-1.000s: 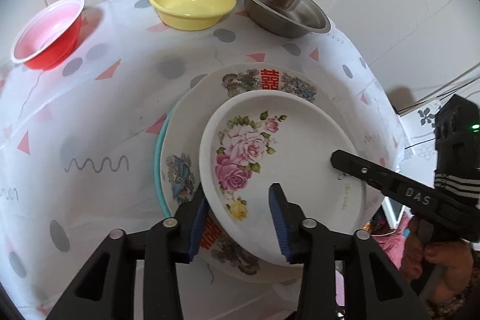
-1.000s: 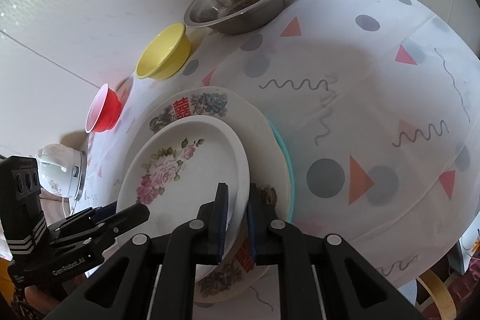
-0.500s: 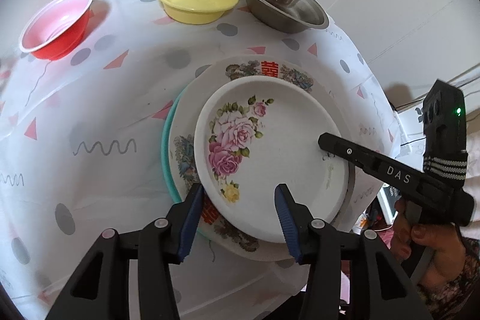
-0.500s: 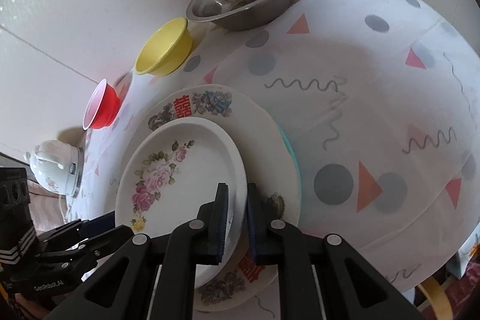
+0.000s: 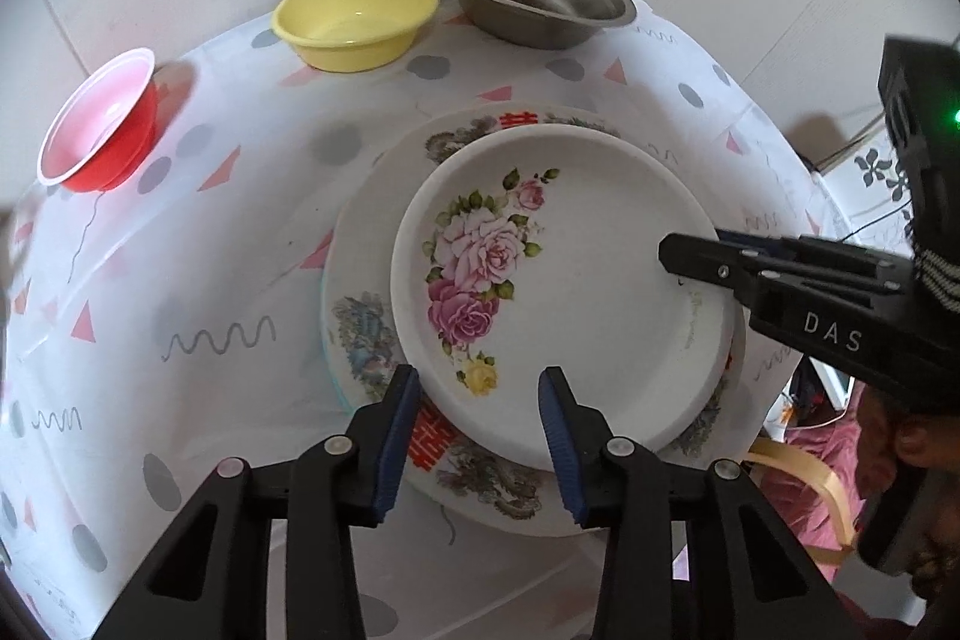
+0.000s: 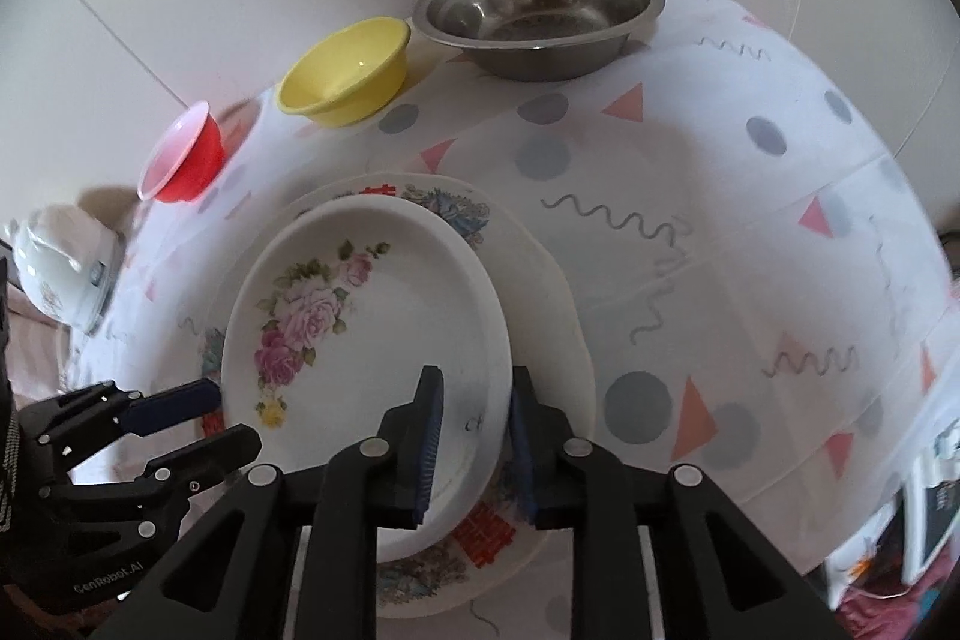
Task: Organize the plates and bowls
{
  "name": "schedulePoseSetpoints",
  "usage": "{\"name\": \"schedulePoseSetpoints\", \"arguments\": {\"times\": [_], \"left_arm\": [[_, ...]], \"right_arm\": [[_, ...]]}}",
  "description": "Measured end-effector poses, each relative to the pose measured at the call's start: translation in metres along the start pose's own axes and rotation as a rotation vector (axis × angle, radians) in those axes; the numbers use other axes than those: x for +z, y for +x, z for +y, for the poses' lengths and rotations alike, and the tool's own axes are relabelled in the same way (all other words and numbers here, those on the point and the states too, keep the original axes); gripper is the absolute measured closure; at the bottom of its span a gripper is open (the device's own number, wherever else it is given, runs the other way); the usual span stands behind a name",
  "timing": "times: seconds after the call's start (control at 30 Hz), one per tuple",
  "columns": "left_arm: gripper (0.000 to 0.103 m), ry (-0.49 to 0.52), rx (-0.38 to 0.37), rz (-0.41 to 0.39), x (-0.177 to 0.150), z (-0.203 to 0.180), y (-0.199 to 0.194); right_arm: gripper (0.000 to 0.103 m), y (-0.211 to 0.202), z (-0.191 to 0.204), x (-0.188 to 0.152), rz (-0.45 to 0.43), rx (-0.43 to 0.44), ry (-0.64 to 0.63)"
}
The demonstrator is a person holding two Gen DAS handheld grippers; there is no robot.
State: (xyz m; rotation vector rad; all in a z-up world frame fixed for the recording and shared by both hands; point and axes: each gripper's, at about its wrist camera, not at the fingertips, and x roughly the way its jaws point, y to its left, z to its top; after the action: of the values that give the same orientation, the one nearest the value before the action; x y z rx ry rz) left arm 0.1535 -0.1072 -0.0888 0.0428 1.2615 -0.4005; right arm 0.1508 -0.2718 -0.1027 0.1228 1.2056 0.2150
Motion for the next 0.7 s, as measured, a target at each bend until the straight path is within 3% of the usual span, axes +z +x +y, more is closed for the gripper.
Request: {"name": "schedulePoseSetpoints", "arguments": {"times": [0.27, 0.37, 0.47, 0.7], "left_arm": [[0.061, -0.008, 0.009, -0.008, 0.003, 0.001, 0.0], [0.061, -0.013, 0.01, -0.013, 0.003, 0.002, 0.0], [0.061, -0.022, 0.001, -0.015, 0.003, 0.004, 0.0], [0.061, -0.071, -0.032, -0.021, 0.004, 0.014, -0.003]], "right_arm": [[0.08, 0.0, 0.004, 0.001, 0.018, -0.036, -0.022], [0.08, -0.001, 0.01, 0.002, 0.024, -0.085, -0.061], [0.08, -0.006, 0.026, 0.001, 0.004, -0.175, -0.19], [0.079, -0.003, 0.024, 0.002, 0.028, -0.1, -0.152]]}}
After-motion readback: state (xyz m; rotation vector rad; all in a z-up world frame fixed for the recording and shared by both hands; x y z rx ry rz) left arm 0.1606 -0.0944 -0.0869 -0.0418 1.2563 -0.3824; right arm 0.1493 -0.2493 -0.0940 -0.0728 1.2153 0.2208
